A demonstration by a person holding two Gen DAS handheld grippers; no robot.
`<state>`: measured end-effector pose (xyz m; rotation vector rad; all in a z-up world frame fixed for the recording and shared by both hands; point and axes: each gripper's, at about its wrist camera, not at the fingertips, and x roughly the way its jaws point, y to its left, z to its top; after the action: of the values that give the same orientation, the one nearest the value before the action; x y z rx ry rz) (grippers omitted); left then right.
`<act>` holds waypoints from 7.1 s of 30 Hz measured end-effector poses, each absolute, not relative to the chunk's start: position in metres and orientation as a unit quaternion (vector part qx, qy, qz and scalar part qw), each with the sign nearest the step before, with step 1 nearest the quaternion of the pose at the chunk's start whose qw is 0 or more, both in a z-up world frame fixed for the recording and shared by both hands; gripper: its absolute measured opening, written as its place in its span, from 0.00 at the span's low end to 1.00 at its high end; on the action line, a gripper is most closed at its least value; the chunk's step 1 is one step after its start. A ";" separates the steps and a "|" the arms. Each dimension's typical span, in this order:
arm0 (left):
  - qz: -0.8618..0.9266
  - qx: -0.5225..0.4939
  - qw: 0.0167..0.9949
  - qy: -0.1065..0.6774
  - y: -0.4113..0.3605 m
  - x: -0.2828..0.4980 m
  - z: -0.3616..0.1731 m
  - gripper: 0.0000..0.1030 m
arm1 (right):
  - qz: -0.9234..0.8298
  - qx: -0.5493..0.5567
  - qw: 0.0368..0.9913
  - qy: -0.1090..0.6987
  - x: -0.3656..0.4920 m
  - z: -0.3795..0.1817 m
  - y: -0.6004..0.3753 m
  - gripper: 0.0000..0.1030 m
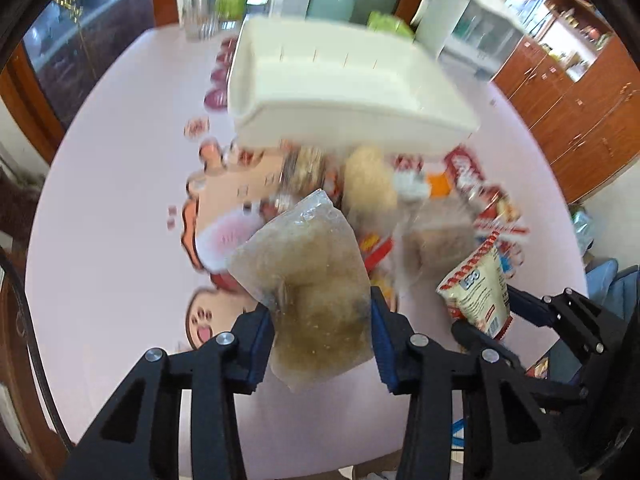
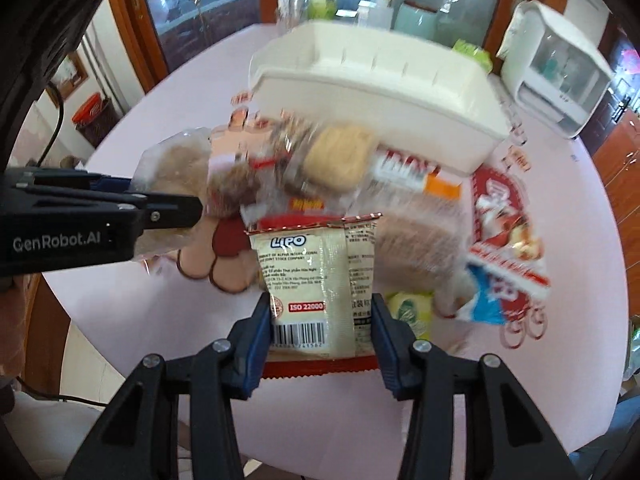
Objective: Organize snacks
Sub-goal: 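Carry both packs over the white tray and open both tools to drop them, then withdraw both tools from the tray back toward the snack pile, then grasp the green-wrapped cake with the left tool while the right tool grasps the clear pastry bag, then carry both snacks over the white tray and open both tools to release them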
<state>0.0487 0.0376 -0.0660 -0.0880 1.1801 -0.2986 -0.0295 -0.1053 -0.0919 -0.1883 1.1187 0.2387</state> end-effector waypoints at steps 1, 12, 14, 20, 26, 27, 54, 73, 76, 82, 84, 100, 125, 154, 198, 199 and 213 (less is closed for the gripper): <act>-0.146 -0.040 0.824 0.545 0.041 0.051 -0.056 0.41 | 0.110 -0.084 0.841 0.523 -0.026 -0.084 -0.107 0.45; -0.158 -0.002 0.879 0.450 0.030 0.114 0.034 0.41 | 0.063 -0.026 0.895 0.441 0.040 0.024 -0.136 0.45; -0.150 0.006 0.889 0.432 0.024 0.130 0.049 0.41 | 0.056 -0.011 0.901 0.429 0.059 0.041 -0.146 0.46; -0.118 0.018 0.907 0.404 0.004 0.181 0.069 0.41 | 0.046 0.002 0.914 0.404 0.118 0.067 -0.167 0.46; -0.093 0.020 0.907 0.410 -0.012 0.230 0.050 0.41 | 0.047 0.043 0.905 0.422 0.177 0.048 -0.182 0.46; -0.090 0.021 0.906 0.412 -0.015 0.238 0.044 0.41 | 0.048 0.048 0.901 0.428 0.186 0.042 -0.184 0.46; -0.065 0.020 0.907 0.415 -0.024 0.255 -0.025 0.92 | 0.039 0.043 0.864 0.501 0.243 -0.059 -0.191 0.54; -0.088 0.022 0.920 0.381 -0.019 0.192 0.014 0.92 | 0.013 0.037 0.901 0.431 0.183 -0.009 -0.186 0.54; -0.096 0.009 0.919 0.381 -0.013 0.180 0.021 0.92 | 0.003 0.033 0.904 0.426 0.170 -0.004 -0.185 0.54; -0.105 0.013 0.919 0.381 -0.009 0.148 0.032 0.92 | -0.003 0.024 0.909 0.416 0.135 0.006 -0.182 0.54; -0.108 0.016 0.918 0.381 -0.009 0.139 0.034 0.92 | 0.003 0.020 0.907 0.420 0.122 0.010 -0.180 0.54; -0.135 0.009 0.909 0.394 0.004 0.068 0.031 0.97 | -0.037 0.054 0.904 0.422 0.019 0.020 -0.188 0.63; -0.217 0.081 0.826 0.514 -0.080 0.033 -0.090 0.97 | -0.135 0.161 0.805 0.554 -0.073 -0.113 -0.262 0.63; -0.231 0.088 0.777 0.579 -0.115 0.047 -0.143 0.94 | -0.090 0.149 0.780 0.601 -0.041 -0.160 -0.260 0.40; -0.220 0.084 0.820 0.521 -0.099 0.039 -0.072 0.34 | -0.030 0.058 0.833 0.550 -0.036 -0.077 -0.238 0.34; -0.217 0.081 0.826 0.513 -0.091 0.045 -0.063 0.34 | -0.024 0.053 0.837 0.543 -0.033 -0.070 -0.236 0.34; -0.131 0.086 0.908 0.389 -0.036 0.137 0.064 0.34 | 0.052 -0.011 0.913 0.403 0.094 0.081 -0.195 0.34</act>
<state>0.1367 -0.0357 0.0635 0.1768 0.8026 -0.2710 0.0937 -0.1952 0.0807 -0.0220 0.8309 0.1068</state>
